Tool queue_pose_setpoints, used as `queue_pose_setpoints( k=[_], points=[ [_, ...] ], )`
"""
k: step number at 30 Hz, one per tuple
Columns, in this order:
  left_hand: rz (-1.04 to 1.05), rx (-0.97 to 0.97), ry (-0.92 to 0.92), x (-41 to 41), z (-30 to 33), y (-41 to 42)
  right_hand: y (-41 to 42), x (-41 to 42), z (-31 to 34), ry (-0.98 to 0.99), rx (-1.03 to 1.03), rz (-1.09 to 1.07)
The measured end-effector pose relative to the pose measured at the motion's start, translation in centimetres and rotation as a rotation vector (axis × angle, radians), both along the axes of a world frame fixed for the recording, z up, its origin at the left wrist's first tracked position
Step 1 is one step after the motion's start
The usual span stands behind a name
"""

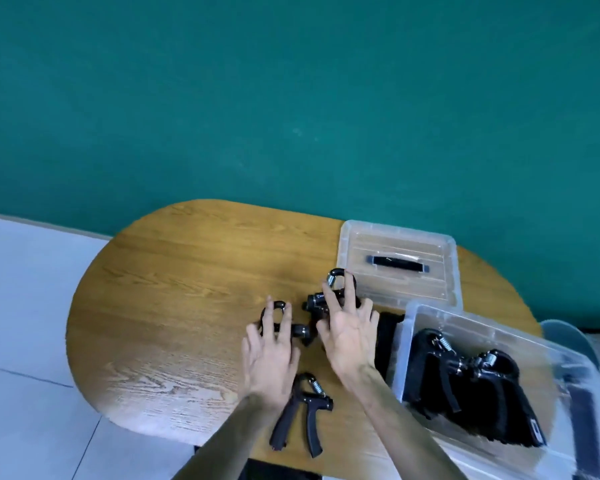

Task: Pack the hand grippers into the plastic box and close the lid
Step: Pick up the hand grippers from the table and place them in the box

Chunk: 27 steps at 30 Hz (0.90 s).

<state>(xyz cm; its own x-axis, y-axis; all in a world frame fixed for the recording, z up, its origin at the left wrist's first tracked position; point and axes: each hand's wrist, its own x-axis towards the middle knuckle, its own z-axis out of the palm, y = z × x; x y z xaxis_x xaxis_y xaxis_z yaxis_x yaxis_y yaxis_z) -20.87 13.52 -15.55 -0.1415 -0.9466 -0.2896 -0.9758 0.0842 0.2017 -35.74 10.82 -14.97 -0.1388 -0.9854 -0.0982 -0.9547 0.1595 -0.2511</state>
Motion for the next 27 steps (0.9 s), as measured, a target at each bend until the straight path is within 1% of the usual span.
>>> queue_pose_setpoints(
  k=[7, 10, 14, 17, 20, 27],
  points=[
    [-0.007, -0.171, 0.114, -7.0, 5.2, -2.6, 2.3, -6.6, 5.4, 0.052, -0.083, -0.096],
    [-0.061, -0.214, 0.131, -10.5, 6.7, -2.2, 4.2, -9.8, 7.0, 0.063, -0.124, -0.170],
    [-0.150, -0.223, 0.150, -15.5, 7.1, -0.9, 7.0, -14.3, 7.8, 0.095, -0.119, -0.262],
    [-0.196, -0.221, 0.174, -19.3, 6.6, 0.6, 9.4, -17.7, 7.2, 0.129, -0.100, -0.339],
    [-0.249, -0.190, 0.208, -22.6, 5.4, 2.6, 12.0, -20.6, 5.7, 0.115, -0.040, -0.408],
    [-0.279, -0.085, 0.150, -25.7, 1.7, 5.1, 15.7, -23.6, 1.5, 0.026, 0.041, -0.473]
  ],
)
